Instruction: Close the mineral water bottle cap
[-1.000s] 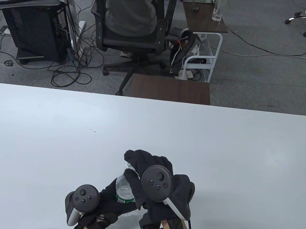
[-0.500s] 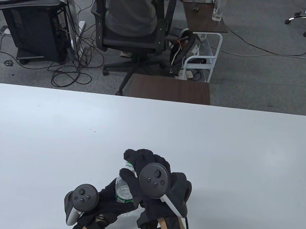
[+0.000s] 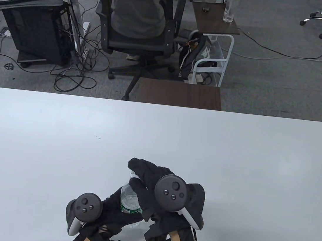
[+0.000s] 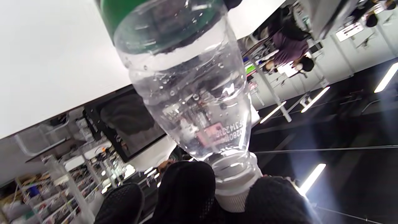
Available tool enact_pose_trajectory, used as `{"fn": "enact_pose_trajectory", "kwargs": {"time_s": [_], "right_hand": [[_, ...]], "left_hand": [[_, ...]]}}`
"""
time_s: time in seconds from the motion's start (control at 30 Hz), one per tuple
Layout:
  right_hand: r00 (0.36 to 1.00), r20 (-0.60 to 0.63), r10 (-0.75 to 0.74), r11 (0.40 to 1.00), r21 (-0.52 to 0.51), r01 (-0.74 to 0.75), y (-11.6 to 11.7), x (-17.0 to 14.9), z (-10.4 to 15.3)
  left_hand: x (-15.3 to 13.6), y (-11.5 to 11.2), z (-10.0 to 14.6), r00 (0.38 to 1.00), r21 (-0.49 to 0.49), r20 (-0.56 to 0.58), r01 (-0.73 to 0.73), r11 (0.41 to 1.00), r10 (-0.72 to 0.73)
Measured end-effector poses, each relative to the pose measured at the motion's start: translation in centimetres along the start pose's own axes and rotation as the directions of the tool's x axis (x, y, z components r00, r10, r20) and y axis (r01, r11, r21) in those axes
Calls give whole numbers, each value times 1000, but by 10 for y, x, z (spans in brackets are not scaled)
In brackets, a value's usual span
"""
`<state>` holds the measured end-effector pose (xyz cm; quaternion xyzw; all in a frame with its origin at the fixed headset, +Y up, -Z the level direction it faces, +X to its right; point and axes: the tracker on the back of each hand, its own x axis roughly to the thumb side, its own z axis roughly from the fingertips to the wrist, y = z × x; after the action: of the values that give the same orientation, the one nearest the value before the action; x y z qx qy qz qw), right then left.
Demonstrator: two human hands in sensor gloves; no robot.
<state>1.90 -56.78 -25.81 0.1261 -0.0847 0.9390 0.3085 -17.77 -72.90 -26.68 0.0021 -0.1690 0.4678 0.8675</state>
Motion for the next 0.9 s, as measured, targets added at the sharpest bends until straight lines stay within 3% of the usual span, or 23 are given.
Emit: {"fn": "enact_pose_trajectory", "kwargs": {"time_s": [0.17,0.23,0.33,0.37,0.47,0.5,0.53,0.6,0.63,0.73,0.83,0.9], "right_hand": [[977,-80,199,937,-275,-214,3,5,9],[974,-73,215,924,-308,-227,2,2,11],[993,0,122,977,-178,-120,-3,-7,7],[998,41,52,995,-83,-49,-3,-11,5],[979,105,-174,978,137,159,0,-17,0],[971,103,-215,970,138,200,1,-17,1],[975,83,-205,977,84,198,0,-16,2],[998,62,-34,997,-69,38,-1,-13,6],[999,49,3,995,-98,2,-1,-12,7],[1000,-30,-6,979,-203,0,5,-6,10],[987,-43,158,947,-275,-163,12,0,14],[994,-4,110,962,-250,-107,10,-3,14]], "left_hand": [[0,-2,1,998,22,-23,50,998,-50],[-1,-1,0,998,1,0,67,998,-67],[-1,0,-2,998,-17,25,50,999,-50],[1,0,-2,998,-33,44,48,998,-46],[0,-1,-2,998,-60,64,2,998,1],[-1,-2,-2,997,-65,69,-9,998,14],[-1,-1,-2,997,-58,74,3,998,1],[3,-1,-1,994,-45,94,64,997,-59],[4,-2,0,994,-29,84,70,997,-68],[8,-8,2,997,28,30,67,997,-67],[4,-12,2,996,-18,47,76,997,-75],[4,-10,2,998,-24,45,37,999,-36]]}}
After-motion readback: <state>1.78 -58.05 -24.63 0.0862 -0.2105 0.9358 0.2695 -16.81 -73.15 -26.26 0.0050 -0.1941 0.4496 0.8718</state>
